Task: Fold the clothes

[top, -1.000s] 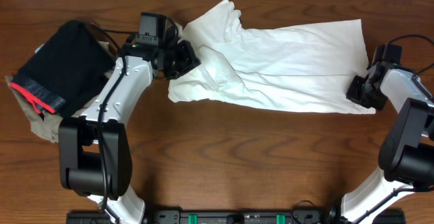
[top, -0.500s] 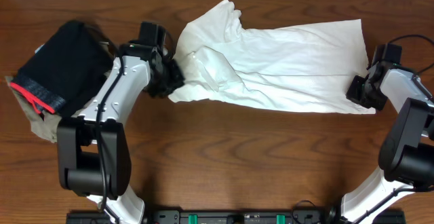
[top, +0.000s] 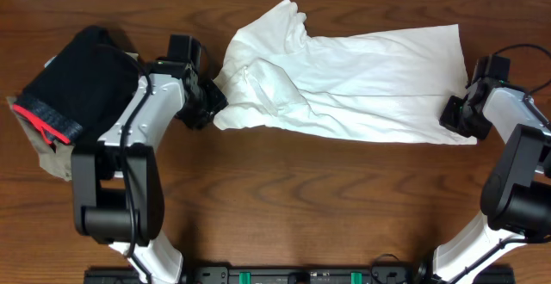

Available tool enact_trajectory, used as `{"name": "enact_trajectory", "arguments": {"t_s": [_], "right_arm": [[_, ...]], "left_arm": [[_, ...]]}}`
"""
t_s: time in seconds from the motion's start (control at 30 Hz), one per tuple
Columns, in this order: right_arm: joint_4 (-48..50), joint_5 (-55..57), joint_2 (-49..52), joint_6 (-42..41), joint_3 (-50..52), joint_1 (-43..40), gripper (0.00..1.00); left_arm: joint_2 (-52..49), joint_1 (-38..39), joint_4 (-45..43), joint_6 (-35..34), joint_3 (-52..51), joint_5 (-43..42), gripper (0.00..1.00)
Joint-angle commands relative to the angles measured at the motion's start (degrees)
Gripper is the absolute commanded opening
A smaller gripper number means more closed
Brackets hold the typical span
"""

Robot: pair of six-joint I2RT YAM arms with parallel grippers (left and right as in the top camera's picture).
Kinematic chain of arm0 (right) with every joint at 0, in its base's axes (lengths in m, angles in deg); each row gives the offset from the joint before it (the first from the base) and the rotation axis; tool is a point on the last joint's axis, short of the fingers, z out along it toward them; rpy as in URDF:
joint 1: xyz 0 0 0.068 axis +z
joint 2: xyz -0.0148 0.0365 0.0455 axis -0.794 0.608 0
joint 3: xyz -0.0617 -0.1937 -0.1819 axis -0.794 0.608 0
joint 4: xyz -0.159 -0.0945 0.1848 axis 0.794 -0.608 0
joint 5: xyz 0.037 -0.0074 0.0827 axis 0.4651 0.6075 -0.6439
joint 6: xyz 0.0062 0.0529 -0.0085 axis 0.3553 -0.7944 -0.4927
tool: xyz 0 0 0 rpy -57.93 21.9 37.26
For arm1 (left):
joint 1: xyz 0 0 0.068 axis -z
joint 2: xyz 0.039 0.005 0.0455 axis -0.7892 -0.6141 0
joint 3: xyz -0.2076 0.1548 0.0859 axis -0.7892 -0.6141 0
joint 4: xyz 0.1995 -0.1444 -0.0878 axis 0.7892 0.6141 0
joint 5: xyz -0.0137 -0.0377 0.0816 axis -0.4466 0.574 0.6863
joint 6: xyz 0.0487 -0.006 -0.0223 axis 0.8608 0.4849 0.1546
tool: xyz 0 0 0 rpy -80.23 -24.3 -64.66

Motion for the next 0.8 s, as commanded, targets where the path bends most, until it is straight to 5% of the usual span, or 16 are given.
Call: {"name": "enact_trajectory", "arguments": {"t_s": [0.0,0.5,0.63,0.7,0.77], "right_arm": [[-1.2,0.02,3.58,0.02,1.81,0.22,0.08],[-1.42,0.02,3.58,0.0,1.81,0.22,0.08],[-1.53,0.02,3.58,0.0,1.81,0.22,0.08],[-1.55,0.02,3.58,0.0,1.81,0.22,0.07],[-1.55,0.02,3.58,0.0,1.81,0.22,0.07]], "left_arm": [[-2.38,-1.09,-0.2,-0.81,-0.79,-3.52,0.46],[-6.14,-1.86,-1.77,-0.72,-0.79,-6.99,0.45],[-6.29,-1.86,-2.47,0.59,-0.79,-6.97,0.25],[-6.29,-1.88,-2.93,1.73,-0.79,-6.97,0.07],[-6.27,-2.14,-3.02,2.25,-0.79,-6.97,0.06]]}}
